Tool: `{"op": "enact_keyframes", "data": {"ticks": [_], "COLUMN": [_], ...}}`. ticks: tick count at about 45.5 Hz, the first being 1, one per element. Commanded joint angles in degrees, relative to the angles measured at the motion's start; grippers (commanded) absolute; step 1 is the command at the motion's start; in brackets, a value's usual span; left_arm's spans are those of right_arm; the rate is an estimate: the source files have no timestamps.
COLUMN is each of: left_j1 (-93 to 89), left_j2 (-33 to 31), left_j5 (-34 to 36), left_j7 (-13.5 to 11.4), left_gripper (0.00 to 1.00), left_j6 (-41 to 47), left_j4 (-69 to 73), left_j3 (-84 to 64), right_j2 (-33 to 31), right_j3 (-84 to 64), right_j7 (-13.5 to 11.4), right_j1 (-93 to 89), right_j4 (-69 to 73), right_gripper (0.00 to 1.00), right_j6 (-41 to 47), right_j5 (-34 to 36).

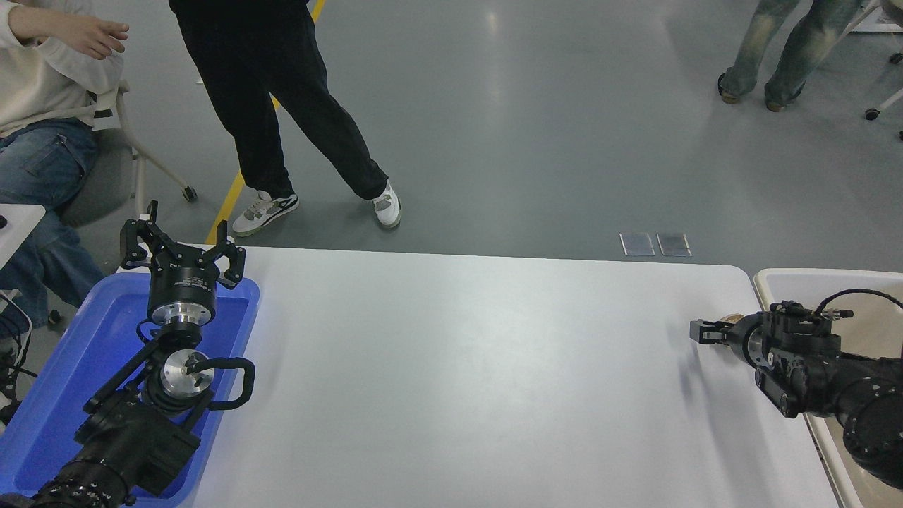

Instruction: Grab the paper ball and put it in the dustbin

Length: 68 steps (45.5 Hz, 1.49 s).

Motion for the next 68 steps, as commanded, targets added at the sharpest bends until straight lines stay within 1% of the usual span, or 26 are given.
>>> {"op": "enact_keyframes", "data": {"ticks": [1,6,9,20,30,34,38,44,51,59,64,68], "left_j1": [0.00,0.00,0.00,0.00,0.00,0.00,0.00,0.00,0.00,0.00,0.00,0.00], "left_j2": [-0.01,-0.01,-0.01,-0.01,-0.01,-0.01,-0.01,0.08,-0.01,0.08,0.08,0.08], "left_j5": [0.00,0.00,0.00,0.00,0.00,0.00,0.00,0.00,0.00,0.00,0.00,0.00], "left_j7": [0.00,0.00,0.00,0.00,0.00,0.00,0.00,0.00,0.00,0.00,0.00,0.00], "left_gripper": [0.99,0.99,0.99,0.99,0.99,0.99,0.99,0.99,0.99,0.99,0.99,0.99], "left_j6": [0.00,0.00,0.00,0.00,0.00,0.00,0.00,0.00,0.00,0.00,0.00,0.00], "left_j4": [0.00,0.00,0.00,0.00,0.00,0.00,0.00,0.00,0.00,0.00,0.00,0.00], "left_j3": [0.00,0.00,0.00,0.00,0.00,0.00,0.00,0.00,0.00,0.00,0.00,0.00], "right_j2": [0.08,0.00,0.00,-0.09,-0.09,-0.53,-1.23,-2.29,-5.10,-8.96,-14.23,-19.59], "right_j3": [-1.31,-2.10,-2.28,-2.28,-1.58,-1.58,-1.58,-1.58,-1.58,-1.67,-1.75,-1.93], "right_j7": [-0.08,-0.08,0.01,0.28,0.45,0.89,1.86,2.65,3.96,6.51,7.74,7.83], "right_j1": [-0.41,-0.59,-0.59,-0.59,-0.15,0.29,1.08,2.49,5.65,10.57,16.53,23.30], "right_j4": [-0.07,-0.07,-0.07,-0.07,0.11,0.11,0.11,0.37,1.16,2.56,7.91,15.55], "right_gripper": [0.21,0.11,0.00,0.00,0.00,0.00,0.00,0.00,0.00,0.00,0.00,0.00], "right_j6": [0.12,0.12,0.12,1.00,1.79,2.75,3.90,4.95,7.59,13.03,18.13,21.82], "right_j5": [-2.41,-2.50,-2.50,-2.41,-0.22,0.84,0.84,0.93,0.93,0.84,0.67,-0.04]}}
